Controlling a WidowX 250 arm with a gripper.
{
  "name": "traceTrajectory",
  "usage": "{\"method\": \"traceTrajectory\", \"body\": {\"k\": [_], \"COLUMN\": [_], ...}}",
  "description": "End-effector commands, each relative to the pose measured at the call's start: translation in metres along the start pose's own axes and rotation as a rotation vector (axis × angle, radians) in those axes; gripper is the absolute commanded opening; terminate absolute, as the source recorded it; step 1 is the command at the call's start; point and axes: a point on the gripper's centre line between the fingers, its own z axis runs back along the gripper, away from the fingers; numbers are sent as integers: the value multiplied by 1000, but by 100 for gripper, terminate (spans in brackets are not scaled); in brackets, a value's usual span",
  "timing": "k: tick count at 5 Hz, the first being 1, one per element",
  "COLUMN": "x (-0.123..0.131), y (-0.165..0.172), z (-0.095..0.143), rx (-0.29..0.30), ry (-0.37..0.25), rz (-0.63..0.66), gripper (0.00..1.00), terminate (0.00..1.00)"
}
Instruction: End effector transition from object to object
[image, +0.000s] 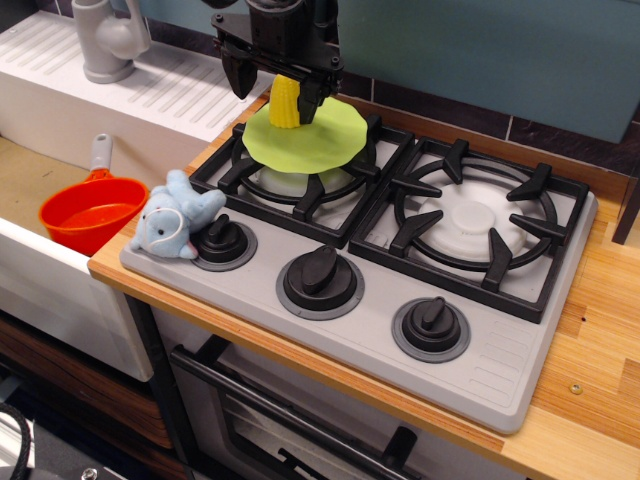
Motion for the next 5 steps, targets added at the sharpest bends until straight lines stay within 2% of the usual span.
{"method": "traceTrajectory", "body": {"k": [1,2,3,4,5], "x": [0,6,15,9,-12], "y": [0,1,-1,5,20], "z": [0,51,102,124,121], "rx": [0,81,138,182,167], "ry": [0,75,118,152,168], "rz": [0,-3,-4,-30,-40], "gripper": [100,100,100,100,100], "terminate": [0,0,0,0,0]}}
